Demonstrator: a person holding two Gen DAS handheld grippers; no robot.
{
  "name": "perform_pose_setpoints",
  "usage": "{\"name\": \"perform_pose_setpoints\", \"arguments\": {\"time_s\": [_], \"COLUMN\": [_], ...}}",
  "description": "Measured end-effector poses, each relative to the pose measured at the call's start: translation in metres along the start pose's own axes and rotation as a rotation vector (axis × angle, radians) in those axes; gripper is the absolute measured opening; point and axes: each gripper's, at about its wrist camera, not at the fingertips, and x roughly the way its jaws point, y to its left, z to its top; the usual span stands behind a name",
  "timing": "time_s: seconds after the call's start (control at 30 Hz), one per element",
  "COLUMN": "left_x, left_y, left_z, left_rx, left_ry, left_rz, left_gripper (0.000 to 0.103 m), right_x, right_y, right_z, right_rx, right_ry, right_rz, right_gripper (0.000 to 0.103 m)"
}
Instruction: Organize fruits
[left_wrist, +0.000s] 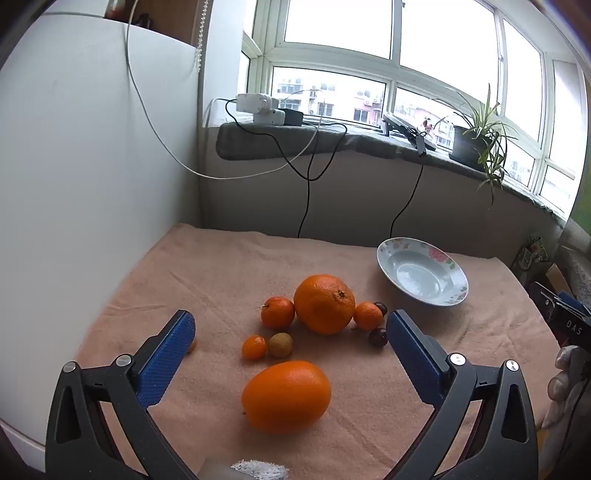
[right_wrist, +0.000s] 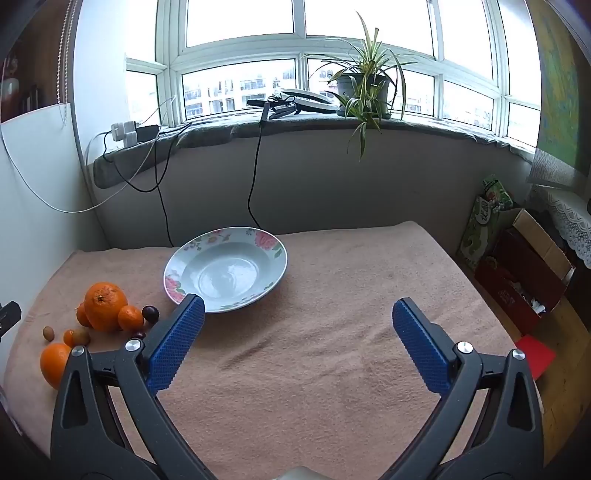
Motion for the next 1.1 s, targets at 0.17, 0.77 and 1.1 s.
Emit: {"name": "perform_pose_setpoints", "arguments": {"time_s": [0.17,0.77,1.1], "left_x": [0.0,-0.002,-0.003], "left_y": [0.001,0.005,0.005], "left_z": [0.001,0.001,0.0], "left_rx": [0.001,-0.036,-0.035], "left_ry": [-0.02,-0.021,-0.023], "left_rz": [-0.005,-0.008,-0.013], "left_gripper": [0.103,0.103,0.103], "right_x": [0.0,-0.006,-0.007], "right_y": [-0.002,0.005,0.006], "right_z": [-0.003,0.004,0.003], "right_rx": [-0.007,-0.021,-0.022], "right_ry": [0.0,-0.003,-0.001], "right_rz": [0.002,-0.011,-0.01], "right_gripper": [0.103,0.103,0.103]}}
